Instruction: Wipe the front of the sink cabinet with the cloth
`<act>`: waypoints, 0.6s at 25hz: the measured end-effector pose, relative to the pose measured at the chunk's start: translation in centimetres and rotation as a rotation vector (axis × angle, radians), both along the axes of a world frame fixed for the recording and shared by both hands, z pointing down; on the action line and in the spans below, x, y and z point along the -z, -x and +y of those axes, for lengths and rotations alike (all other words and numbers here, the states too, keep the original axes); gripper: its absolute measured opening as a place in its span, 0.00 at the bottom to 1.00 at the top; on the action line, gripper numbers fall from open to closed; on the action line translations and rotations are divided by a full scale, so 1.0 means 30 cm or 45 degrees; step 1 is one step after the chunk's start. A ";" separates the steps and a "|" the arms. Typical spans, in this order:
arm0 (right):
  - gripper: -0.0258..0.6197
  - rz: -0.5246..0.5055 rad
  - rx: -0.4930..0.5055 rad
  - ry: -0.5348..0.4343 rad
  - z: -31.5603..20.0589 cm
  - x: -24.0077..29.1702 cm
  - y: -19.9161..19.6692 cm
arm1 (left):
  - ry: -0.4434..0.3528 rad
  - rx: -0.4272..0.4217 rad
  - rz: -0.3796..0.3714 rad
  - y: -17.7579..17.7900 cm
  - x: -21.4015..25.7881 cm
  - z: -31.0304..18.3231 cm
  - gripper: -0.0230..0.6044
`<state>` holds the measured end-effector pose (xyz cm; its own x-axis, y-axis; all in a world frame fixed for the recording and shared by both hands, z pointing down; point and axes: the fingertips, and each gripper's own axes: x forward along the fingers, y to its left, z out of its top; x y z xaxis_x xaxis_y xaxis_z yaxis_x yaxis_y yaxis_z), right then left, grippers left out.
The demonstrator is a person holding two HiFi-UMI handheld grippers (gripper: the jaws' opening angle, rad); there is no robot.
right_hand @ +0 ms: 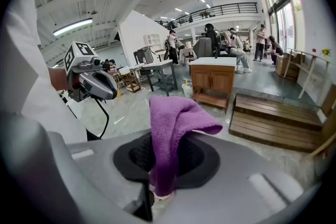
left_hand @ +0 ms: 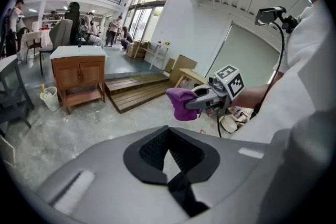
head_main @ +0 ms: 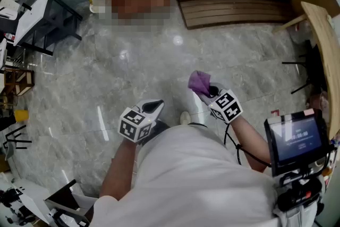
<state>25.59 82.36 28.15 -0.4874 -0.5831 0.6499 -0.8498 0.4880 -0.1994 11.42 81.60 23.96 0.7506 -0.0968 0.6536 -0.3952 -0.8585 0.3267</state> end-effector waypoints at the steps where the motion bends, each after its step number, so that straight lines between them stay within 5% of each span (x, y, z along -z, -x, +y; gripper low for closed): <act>1: 0.15 0.001 -0.003 0.005 0.014 0.002 -0.006 | -0.009 -0.012 -0.014 -0.002 -0.003 0.015 0.04; 9: 0.15 -0.011 -0.012 0.034 0.002 -0.002 0.011 | 0.008 0.014 -0.001 0.042 0.013 -0.010 0.04; 15: 0.15 -0.064 -0.060 0.113 -0.162 -0.077 0.088 | 0.057 0.057 0.001 0.173 -0.059 -0.199 0.04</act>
